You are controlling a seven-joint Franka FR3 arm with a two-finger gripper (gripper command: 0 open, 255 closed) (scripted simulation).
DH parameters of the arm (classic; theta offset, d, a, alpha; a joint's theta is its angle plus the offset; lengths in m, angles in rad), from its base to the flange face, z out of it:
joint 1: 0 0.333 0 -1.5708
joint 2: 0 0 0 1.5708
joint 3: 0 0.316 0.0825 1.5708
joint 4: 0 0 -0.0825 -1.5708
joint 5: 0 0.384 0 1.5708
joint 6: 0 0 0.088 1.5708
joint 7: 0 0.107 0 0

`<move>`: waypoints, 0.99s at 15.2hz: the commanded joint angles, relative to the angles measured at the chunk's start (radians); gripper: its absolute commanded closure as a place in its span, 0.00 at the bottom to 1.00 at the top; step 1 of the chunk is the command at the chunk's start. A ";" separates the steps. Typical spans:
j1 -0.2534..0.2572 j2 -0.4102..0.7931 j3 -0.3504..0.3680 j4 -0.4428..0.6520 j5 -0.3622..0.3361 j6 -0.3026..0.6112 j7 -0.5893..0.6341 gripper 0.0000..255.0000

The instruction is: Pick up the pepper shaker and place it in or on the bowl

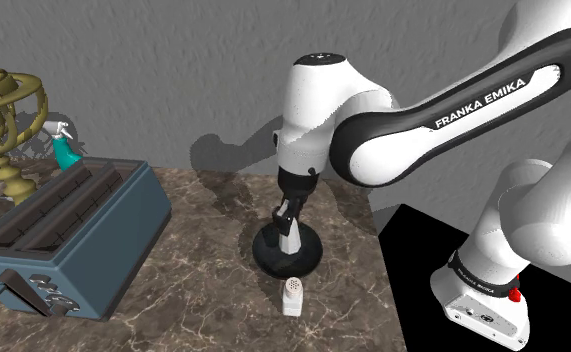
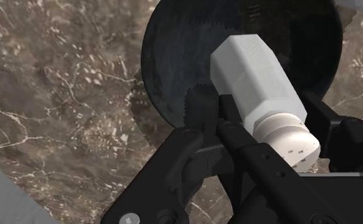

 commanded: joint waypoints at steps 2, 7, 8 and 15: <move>0.000 0.003 0.002 -0.007 0.000 0.011 0.001 1.00; 0.000 0.003 0.002 -0.007 0.000 0.011 0.001 1.00; 0.000 0.003 0.002 -0.007 0.000 0.011 0.001 0.00; 0.004 -0.041 -0.013 0.025 0.011 -0.064 -0.010 0.00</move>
